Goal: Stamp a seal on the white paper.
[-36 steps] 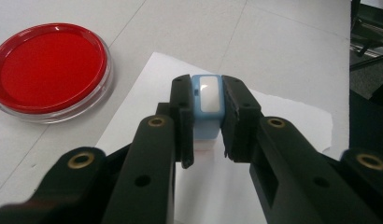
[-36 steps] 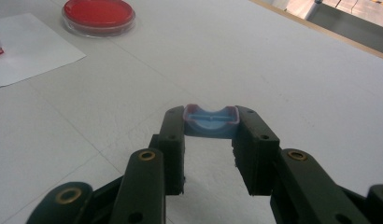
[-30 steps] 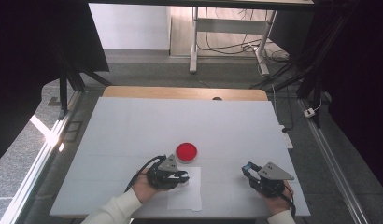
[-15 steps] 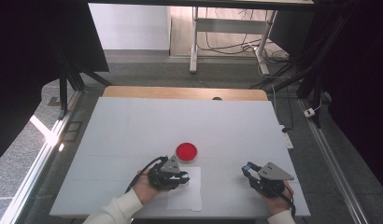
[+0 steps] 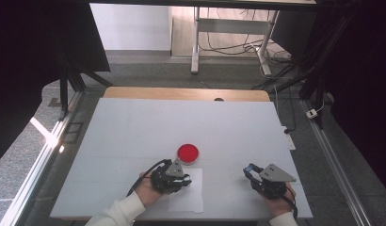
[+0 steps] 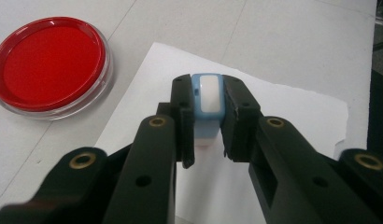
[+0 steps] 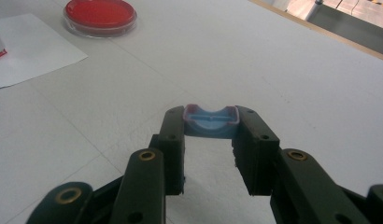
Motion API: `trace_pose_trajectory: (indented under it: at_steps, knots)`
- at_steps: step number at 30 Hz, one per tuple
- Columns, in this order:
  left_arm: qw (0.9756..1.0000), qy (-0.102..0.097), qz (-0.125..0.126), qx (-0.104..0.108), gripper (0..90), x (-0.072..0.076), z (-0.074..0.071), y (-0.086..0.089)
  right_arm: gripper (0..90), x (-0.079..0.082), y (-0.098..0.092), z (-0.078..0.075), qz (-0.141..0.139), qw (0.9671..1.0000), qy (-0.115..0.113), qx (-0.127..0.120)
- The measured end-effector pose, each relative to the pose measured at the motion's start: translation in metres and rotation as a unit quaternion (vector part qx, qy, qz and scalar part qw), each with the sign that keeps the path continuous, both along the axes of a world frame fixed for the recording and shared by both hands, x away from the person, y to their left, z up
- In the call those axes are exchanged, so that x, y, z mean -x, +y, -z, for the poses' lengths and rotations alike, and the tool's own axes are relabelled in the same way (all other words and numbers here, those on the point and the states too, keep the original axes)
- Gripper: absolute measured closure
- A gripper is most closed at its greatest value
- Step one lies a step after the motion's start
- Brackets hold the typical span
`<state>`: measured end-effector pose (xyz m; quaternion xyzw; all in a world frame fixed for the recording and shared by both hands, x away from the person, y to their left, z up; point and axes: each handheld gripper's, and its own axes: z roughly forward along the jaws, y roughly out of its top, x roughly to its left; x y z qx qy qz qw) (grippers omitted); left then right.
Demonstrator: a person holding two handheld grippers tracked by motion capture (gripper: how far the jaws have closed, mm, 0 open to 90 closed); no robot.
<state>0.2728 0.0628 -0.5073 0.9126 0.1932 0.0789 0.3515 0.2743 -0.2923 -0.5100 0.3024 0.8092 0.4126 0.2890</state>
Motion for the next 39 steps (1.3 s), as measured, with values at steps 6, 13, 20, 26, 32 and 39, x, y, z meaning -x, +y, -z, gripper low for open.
trace_pose_trajectory:
  at_steps: [6,13,20,26,32,39]
  knots:
    - [0.9999,-0.006,0.000,-0.010,76.3,0.0016,-0.0011,-0.0026,64.8,0.0000,0.0003,0.0001,-0.001,1.0000,0.000,-0.001]
    - [1.0000,0.006,-0.003,0.004,76.3,-0.0008,0.0008,0.0011,64.8,0.0002,0.0003,-0.0002,0.000,1.0000,-0.001,-0.001]
    - [0.9999,0.004,-0.007,0.010,76.3,0.0009,0.0022,0.0023,64.8,0.0008,0.0001,-0.0008,0.003,1.0000,-0.001,0.003]
    - [0.9999,0.005,-0.007,0.007,76.3,0.0002,0.0018,0.0014,64.8,0.0002,0.0005,-0.0001,0.000,1.0000,-0.001,-0.001]
    - [1.0000,0.005,-0.005,-0.006,76.4,-0.0001,-0.0007,-0.0022,64.8,0.0000,0.0015,0.0002,-0.001,1.0000,0.000,0.002]
    - [0.9999,0.011,-0.006,-0.003,76.4,-0.0017,-0.0006,-0.0014,64.8,0.0000,0.0018,0.0001,0.000,1.0000,0.001,0.004]
